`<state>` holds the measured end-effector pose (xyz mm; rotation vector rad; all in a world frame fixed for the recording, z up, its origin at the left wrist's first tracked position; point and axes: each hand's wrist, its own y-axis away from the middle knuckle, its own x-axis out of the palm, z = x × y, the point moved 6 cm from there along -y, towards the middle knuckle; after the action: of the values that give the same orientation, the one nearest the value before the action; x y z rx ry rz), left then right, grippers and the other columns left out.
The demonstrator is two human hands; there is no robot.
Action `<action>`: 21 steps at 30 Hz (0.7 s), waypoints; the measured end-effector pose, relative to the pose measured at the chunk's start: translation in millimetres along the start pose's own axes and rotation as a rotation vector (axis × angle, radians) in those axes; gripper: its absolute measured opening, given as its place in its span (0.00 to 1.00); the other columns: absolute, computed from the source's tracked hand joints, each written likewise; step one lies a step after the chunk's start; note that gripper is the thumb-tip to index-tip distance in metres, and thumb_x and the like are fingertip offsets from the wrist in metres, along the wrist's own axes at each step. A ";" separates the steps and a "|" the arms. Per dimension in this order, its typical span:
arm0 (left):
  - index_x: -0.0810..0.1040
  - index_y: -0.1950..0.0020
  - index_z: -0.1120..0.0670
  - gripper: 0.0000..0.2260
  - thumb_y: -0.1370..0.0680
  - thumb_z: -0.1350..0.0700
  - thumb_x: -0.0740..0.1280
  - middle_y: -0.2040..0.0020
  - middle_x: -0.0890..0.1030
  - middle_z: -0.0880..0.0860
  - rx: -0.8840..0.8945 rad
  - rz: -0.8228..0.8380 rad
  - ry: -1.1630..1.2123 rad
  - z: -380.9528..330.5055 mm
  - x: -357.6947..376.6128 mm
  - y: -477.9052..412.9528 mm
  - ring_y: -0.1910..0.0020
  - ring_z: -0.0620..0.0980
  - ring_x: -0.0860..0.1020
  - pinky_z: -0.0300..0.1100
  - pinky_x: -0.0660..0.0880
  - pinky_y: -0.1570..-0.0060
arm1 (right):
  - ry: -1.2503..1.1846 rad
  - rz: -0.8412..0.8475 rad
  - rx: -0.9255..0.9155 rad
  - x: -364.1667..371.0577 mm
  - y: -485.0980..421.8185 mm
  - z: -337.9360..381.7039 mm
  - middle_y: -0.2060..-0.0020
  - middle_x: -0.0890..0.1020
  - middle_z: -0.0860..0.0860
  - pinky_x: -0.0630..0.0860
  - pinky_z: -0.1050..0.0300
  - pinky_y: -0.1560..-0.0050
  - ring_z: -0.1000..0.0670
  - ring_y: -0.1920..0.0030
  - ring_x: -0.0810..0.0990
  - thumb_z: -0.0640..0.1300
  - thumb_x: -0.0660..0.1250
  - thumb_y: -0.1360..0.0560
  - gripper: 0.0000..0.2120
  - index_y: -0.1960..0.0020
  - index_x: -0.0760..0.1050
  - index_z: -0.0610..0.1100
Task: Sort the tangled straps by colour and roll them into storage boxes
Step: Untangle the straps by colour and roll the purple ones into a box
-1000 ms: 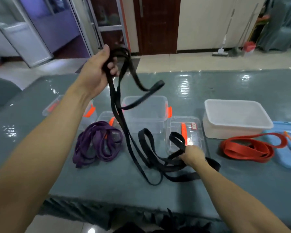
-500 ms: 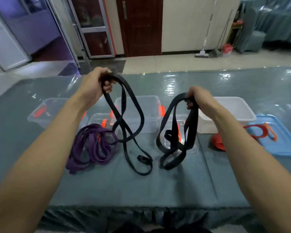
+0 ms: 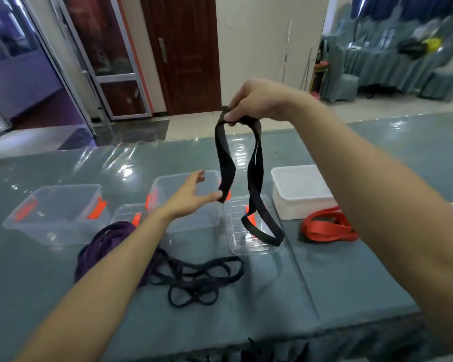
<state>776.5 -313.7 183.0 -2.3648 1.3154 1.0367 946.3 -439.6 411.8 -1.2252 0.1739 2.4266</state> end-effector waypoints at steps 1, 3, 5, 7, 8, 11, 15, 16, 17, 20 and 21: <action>0.54 0.13 0.46 0.56 0.31 0.29 0.79 0.16 0.65 0.48 0.074 -0.111 0.131 -17.3 -9.7 -2.7 0.18 0.48 0.65 0.48 0.65 0.22 | 0.060 0.032 -0.002 8.4 -1.7 -1.6 0.54 0.88 0.51 0.80 0.60 0.51 0.53 0.55 0.82 0.47 0.77 0.22 0.08 0.46 0.89 0.44; 0.54 0.15 0.39 0.57 0.35 0.31 0.83 0.17 0.66 0.43 0.192 -0.262 0.210 -49.8 -32.2 -8.9 0.20 0.43 0.64 0.39 0.63 0.25 | 0.143 0.104 -0.012 24.8 -2.1 -3.5 0.53 0.88 0.52 0.79 0.59 0.48 0.52 0.50 0.84 0.47 0.77 0.21 0.09 0.44 0.89 0.44; 0.67 0.23 0.37 0.44 0.33 0.38 0.85 0.27 0.78 0.40 0.302 -0.226 0.230 -85.1 -47.1 -16.1 0.27 0.40 0.73 0.36 0.67 0.30 | 0.155 0.135 -0.026 29.4 -0.2 -2.5 0.52 0.88 0.50 0.80 0.56 0.46 0.50 0.47 0.85 0.47 0.77 0.21 0.10 0.43 0.88 0.44; 0.83 0.38 0.45 0.19 0.26 0.50 0.83 0.46 0.88 0.43 0.375 -0.124 0.234 -112.4 -56.1 -22.9 0.43 0.42 0.84 0.43 0.77 0.39 | 0.047 0.101 -0.038 24.1 2.0 -3.7 0.55 0.88 0.51 0.80 0.58 0.53 0.51 0.52 0.84 0.51 0.79 0.25 0.16 0.43 0.85 0.44; 0.86 0.44 0.49 0.11 0.24 0.55 0.80 0.53 0.88 0.46 0.396 -0.115 0.228 -123.0 -64.1 -23.9 0.50 0.43 0.85 0.44 0.79 0.45 | -0.058 0.071 -0.035 21.8 4.5 -8.5 0.56 0.88 0.51 0.80 0.58 0.55 0.53 0.55 0.85 0.54 0.81 0.30 0.21 0.42 0.84 0.44; 0.84 0.55 0.55 0.06 0.28 0.55 0.77 0.65 0.81 0.50 0.441 -0.183 0.187 -140.7 -96.3 -18.7 0.65 0.44 0.78 0.37 0.75 0.60 | -0.274 0.092 -0.013 55.6 20.8 -48.2 0.47 0.87 0.47 0.84 0.53 0.43 0.51 0.49 0.87 0.52 0.86 0.34 0.30 0.37 0.80 0.44; 0.83 0.60 0.49 0.04 0.33 0.53 0.75 0.66 0.79 0.51 0.394 -0.224 0.244 -123.1 -135.9 -7.5 0.66 0.47 0.78 0.36 0.77 0.62 | -0.378 0.230 0.074 141.8 36.9 -110.7 0.49 0.87 0.40 0.78 0.39 0.30 0.43 0.45 0.89 0.40 0.79 0.23 0.18 0.41 0.79 0.30; 0.83 0.60 0.49 0.04 0.33 0.53 0.75 0.67 0.78 0.50 0.366 -0.248 0.242 -111.8 -143.9 -4.9 0.67 0.46 0.76 0.37 0.76 0.63 | -0.443 0.239 0.090 144.7 34.0 -118.4 0.49 0.88 0.39 0.78 0.39 0.29 0.43 0.45 0.89 0.41 0.78 0.23 0.20 0.41 0.78 0.28; 0.85 0.60 0.49 0.02 0.31 0.56 0.76 0.68 0.78 0.49 0.334 -0.271 0.270 -98.8 -150.6 -2.1 0.69 0.46 0.75 0.39 0.74 0.64 | -0.456 0.262 0.079 141.3 28.2 -120.6 0.49 0.89 0.40 0.77 0.40 0.28 0.43 0.45 0.89 0.44 0.79 0.24 0.21 0.41 0.79 0.30; 0.88 0.60 0.50 0.12 0.24 0.65 0.73 0.71 0.78 0.46 0.231 -0.380 0.380 -53.8 -170.9 5.6 0.72 0.44 0.71 0.42 0.71 0.64 | -0.283 0.367 0.057 127.8 16.2 -114.4 0.52 0.89 0.44 0.81 0.43 0.32 0.46 0.48 0.89 0.48 0.81 0.27 0.20 0.42 0.82 0.37; 0.88 0.59 0.50 0.09 0.24 0.64 0.75 0.71 0.78 0.47 0.203 -0.398 0.319 -39.5 -177.0 10.2 0.72 0.44 0.72 0.42 0.71 0.64 | -0.229 0.356 0.062 123.5 12.4 -112.2 0.54 0.88 0.43 0.82 0.42 0.35 0.46 0.52 0.89 0.45 0.80 0.26 0.17 0.44 0.81 0.36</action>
<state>726.1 -226.0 333.8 -2.5534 0.9218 0.4069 959.2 -445.6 245.1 -0.9434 0.4278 2.8187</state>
